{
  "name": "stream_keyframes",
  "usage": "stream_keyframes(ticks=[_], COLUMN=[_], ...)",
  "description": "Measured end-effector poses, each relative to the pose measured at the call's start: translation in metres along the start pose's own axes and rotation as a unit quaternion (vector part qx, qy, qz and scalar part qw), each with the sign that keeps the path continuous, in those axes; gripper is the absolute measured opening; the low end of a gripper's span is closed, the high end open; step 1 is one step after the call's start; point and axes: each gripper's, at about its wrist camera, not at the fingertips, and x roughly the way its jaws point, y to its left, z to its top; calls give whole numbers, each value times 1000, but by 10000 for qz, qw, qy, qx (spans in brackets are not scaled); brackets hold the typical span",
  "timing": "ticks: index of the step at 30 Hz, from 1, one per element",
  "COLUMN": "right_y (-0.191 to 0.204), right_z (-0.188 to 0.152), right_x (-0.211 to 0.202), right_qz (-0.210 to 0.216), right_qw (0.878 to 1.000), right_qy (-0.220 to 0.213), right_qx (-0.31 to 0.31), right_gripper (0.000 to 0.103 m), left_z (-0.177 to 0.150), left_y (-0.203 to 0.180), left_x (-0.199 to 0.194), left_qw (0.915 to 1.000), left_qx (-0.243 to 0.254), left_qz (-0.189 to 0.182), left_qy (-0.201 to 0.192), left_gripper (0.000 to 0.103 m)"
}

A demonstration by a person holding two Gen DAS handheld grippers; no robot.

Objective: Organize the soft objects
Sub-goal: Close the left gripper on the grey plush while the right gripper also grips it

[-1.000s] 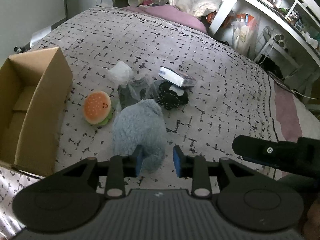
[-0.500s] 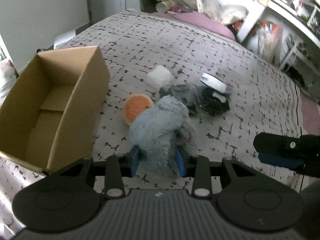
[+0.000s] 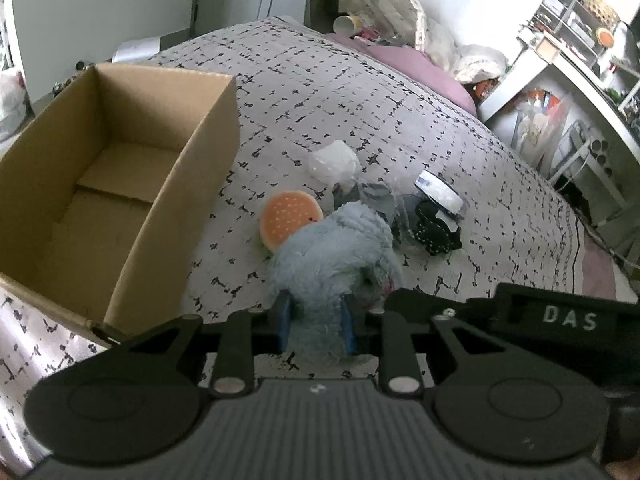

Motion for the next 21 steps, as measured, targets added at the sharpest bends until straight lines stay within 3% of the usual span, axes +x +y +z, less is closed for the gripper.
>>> stream_keyframes(ticks=[8,11,13,21], right_y=[-6,-5,-8,3], right_z=[0,-1,-3,-13], right_x=[11,22,28,11], right_qz=[-73,-178,-228,-87], right_qw=[9993,9993,9989,9997], right_qy=[-219,-82,46,-42], right_qx=[293,305,396,223], right_gripper=[41,33,21,14], left_z=[-1,2,2,3], left_y=[11,13,15,20], left_x=[0,-2,-4,-21], left_qw=[9995,9992,9988,9977], left_qx=[-281,-331,-388,-556], left_qz=[-168,-219,-287,-380], left_qy=[5,15,52,40], left_gripper=[24,22,19,18])
